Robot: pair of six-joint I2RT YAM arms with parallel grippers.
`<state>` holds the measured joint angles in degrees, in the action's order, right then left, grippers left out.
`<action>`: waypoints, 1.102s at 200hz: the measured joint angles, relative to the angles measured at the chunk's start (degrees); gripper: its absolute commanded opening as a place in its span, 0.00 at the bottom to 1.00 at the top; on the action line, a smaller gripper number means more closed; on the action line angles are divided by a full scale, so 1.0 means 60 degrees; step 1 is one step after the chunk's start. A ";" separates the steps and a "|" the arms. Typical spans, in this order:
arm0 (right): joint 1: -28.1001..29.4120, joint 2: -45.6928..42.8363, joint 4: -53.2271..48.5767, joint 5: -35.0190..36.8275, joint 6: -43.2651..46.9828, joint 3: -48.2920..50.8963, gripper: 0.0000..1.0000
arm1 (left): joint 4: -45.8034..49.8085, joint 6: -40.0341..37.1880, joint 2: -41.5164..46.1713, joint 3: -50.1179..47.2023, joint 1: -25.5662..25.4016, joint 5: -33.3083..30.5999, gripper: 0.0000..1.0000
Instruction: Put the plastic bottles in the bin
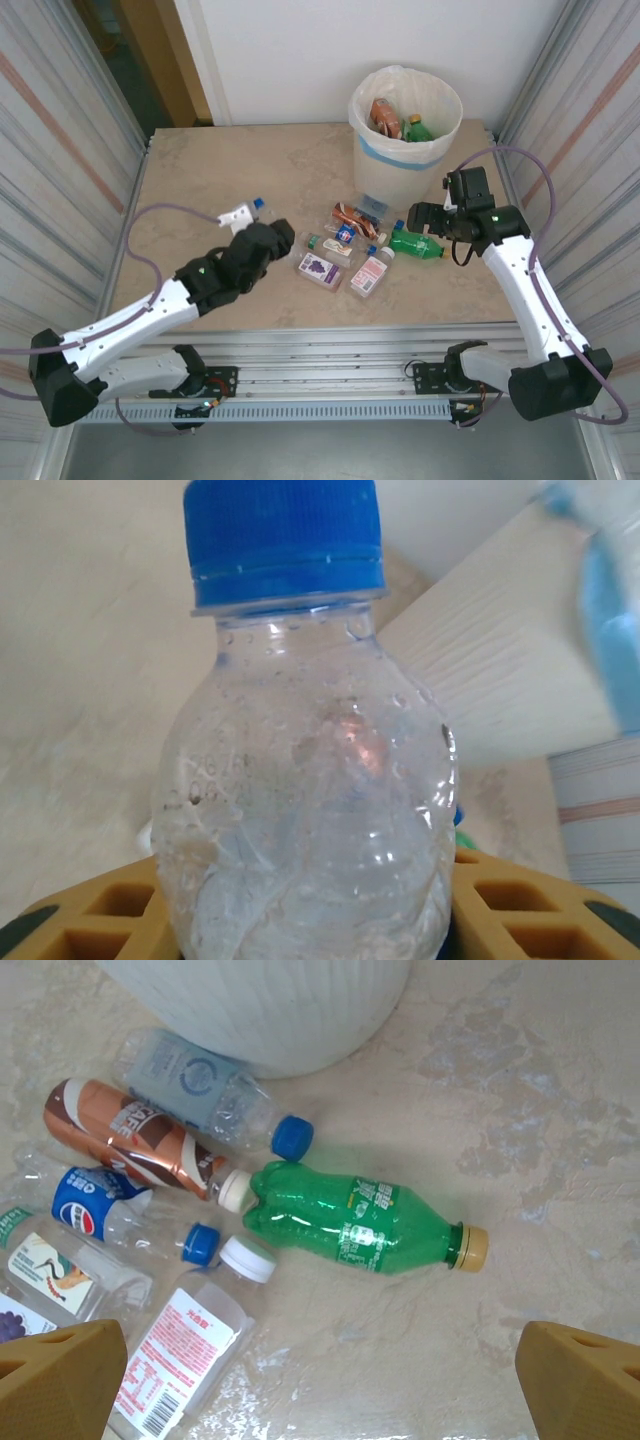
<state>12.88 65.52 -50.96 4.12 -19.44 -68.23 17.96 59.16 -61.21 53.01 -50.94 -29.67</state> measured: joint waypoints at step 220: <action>-0.0007 -0.0874 0.0634 0.0138 -0.0940 0.0674 0.98 | -0.2911 -0.4754 -1.1074 1.3959 0.2335 0.6386 0.36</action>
<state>12.84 60.27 -47.16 4.95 -25.08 -64.18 0.49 30.63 -127.66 136.77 -36.93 8.64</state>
